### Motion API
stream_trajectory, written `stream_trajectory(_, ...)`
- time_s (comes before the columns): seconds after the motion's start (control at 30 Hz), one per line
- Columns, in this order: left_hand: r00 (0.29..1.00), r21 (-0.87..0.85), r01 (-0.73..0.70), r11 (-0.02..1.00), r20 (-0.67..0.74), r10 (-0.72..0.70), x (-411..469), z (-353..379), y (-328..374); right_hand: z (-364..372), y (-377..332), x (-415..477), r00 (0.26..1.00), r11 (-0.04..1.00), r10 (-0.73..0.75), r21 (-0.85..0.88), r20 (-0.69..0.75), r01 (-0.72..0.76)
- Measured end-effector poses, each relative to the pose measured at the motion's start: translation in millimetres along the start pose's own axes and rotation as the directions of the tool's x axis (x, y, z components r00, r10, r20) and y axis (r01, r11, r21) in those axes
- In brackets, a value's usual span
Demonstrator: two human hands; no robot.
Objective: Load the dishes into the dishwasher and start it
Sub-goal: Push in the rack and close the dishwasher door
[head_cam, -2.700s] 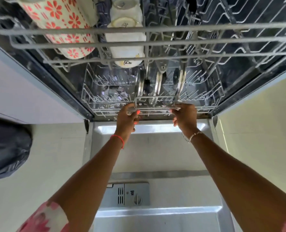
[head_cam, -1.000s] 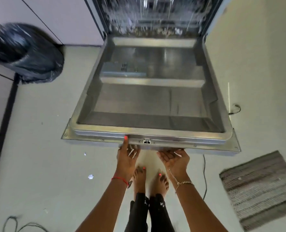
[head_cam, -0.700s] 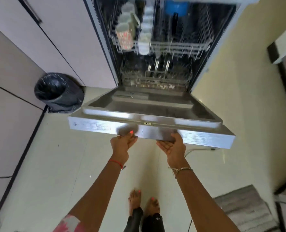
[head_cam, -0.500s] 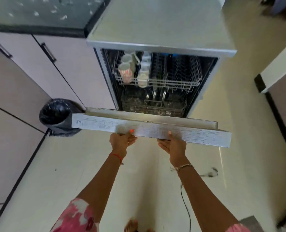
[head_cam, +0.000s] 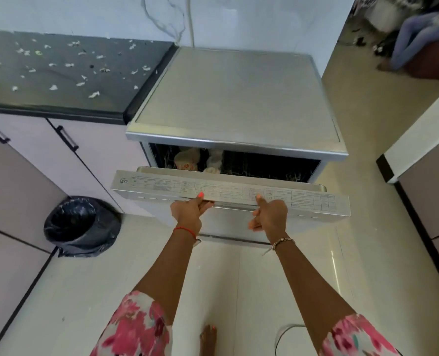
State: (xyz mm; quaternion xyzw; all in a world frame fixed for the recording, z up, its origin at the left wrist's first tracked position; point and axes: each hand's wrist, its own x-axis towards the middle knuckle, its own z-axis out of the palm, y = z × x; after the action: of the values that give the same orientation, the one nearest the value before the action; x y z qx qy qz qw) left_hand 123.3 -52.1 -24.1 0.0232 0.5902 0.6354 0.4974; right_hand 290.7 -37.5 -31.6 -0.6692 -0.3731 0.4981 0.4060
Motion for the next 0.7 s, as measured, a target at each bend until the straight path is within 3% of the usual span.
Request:
stream_trajectory(0.03, 1.0, 0.0, 0.005, 1.0, -0.001, -0.005, 9.0, 9.4, 4.2, 4.0, -6.4, 11.8, 0.98, 0.973, -0.197, -0.122, -0.008, 0.195)
stream_trajectory(0.07, 1.0, 0.013, 0.007, 1.0, -0.006, -0.007, 16.9, 17.6, 7.7, 6.2, -14.6, 21.1, 0.914, 0.881, -0.406, -0.256, 0.024, 0.398)
stream_trajectory(0.13, 1.0, 0.069, -0.012, 0.998, 0.009, 0.011, 26.9, 27.5, 13.6, 11.8, -34.6, 33.6, 0.721, 0.587, -0.668, -0.467, 0.182, 0.661)
stream_trajectory(0.2, 0.995, 0.135, -0.072, 0.988, 0.085, 0.061, 41.7, 36.5, 16.9, 18.6, -53.0, 62.2, 0.632, 0.305, -0.683, -0.644, 0.366, 0.702)
stream_trajectory(0.3, 0.91, 0.315, -0.312, 0.896, 0.371, 0.187, 50.6, 35.1, 22.1, 17.8, -68.5, 98.2, 0.64, -0.008, -0.522, -0.754, 0.564, 0.657)
stream_trajectory(0.33, 0.866, 0.435, -0.413, 0.8, 0.46, 0.198, 58.0, 38.0, 26.5, 20.5, -72.1, 111.1, 0.641, -0.069, -0.487, -0.757, 0.593, 0.649)
stream_trajectory(0.4, 0.737, 0.601, -0.669, 0.437, 0.614, 0.283, 70.1, 43.9, 36.8, 26.7, -77.7, 124.1, 0.636, -0.132, -0.483, -0.768, 0.602, 0.627)
stream_trajectory(0.47, 0.521, 0.558, -0.83, 0.025, 0.757, 0.394, 77.1, 51.6, 49.7, 29.2, -76.8, 126.5, 0.599, -0.142, -0.561, -0.78, 0.571, 0.609)
stream_trajectory(0.53, 0.289, 0.428, -0.865, -0.261, 0.852, 0.436, 85.9, 60.3, 59.4, 30.9, -75.3, 128.2, 0.572, -0.146, -0.597, -0.777, 0.563, 0.613)
stream_trajectory(0.57, 0.216, 0.377, -0.837, -0.398, 0.894, 0.392, 94.8, 64.2, 63.2, 30.9, -76.0, 129.4, 0.563, -0.153, -0.598, -0.771, 0.57, 0.618)
stream_trajectory(0.63, 0.224, 0.336, -0.749, -0.571, 0.94, 0.259, 113.5, 73.6, 71.6, 30.1, -81.7, 132.5, 0.543, -0.186, -0.589, -0.754, 0.598, 0.63)
stream_trajectory(0.7, 0.283, 0.316, -0.686, -0.655, 0.946, 0.16, 126.3, 80.6, 75.5, 28.9, -89.3, 138.0, 0.532, -0.223, -0.56, -0.733, 0.636, 0.642)
